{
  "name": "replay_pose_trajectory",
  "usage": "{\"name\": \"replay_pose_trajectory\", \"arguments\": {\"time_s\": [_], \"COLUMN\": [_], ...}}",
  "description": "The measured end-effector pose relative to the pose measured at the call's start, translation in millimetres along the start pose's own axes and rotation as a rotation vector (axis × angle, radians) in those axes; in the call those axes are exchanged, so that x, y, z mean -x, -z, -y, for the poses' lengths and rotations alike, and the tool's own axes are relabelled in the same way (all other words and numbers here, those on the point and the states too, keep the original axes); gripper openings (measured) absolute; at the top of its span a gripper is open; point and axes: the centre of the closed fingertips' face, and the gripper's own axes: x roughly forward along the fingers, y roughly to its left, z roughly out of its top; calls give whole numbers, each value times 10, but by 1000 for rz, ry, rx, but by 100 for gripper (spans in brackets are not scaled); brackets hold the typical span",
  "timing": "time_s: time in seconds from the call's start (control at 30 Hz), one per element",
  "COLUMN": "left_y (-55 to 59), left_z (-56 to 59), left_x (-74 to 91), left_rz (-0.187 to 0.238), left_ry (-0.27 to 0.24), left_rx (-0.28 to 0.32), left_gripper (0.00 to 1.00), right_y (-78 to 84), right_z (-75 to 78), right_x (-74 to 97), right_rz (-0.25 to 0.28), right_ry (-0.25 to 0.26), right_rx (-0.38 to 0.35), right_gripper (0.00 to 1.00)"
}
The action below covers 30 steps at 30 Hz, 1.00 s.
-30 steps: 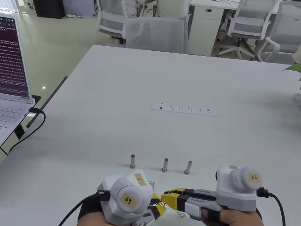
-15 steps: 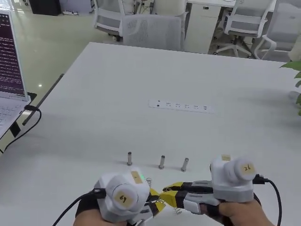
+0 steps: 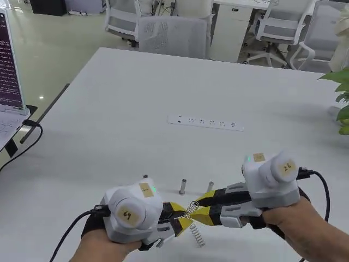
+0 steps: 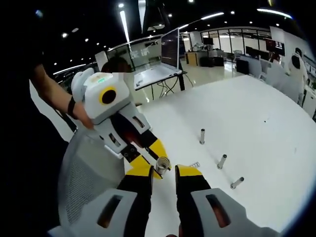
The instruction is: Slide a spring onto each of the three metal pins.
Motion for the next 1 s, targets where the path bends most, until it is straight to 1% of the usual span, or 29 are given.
{"name": "replay_pose_trajectory", "arguments": {"time_s": [0.13,0.17,0.23,0.4,0.43,0.5,0.63,0.77,0.83,1.0], "left_y": [-58,-85,-134,-202,-210,-238,-258,-280,-281,-279], "left_z": [21,36,62,124,131,157,193,220,225,246], "left_x": [7,10,16,13,12,14,16,26,26,22], "left_rz": [23,33,47,57,59,66,67,70,68,63], "left_ry": [20,30,43,69,71,82,94,106,111,121], "left_rx": [-9,-9,-9,-30,-30,-34,-48,-61,-69,-83], "left_gripper": [1,1,1,1,1,2,2,2,2,2], "right_y": [-15,-7,-5,-11,-3,-1,-10,14,28,56], "right_z": [-21,-39,-76,-147,-159,-179,-182,-203,-210,-237], "right_x": [44,53,63,83,88,88,99,118,123,126], "right_rz": [-55,-81,-119,-191,-215,-239,-263,-303,-322,-353], "right_ry": [-22,-32,-47,-85,-93,-103,-119,-147,-156,-183], "right_rx": [74,105,145,226,248,271,300,334,352,382], "right_gripper": [16,16,17,17,17,17,16,14,14,11]}}
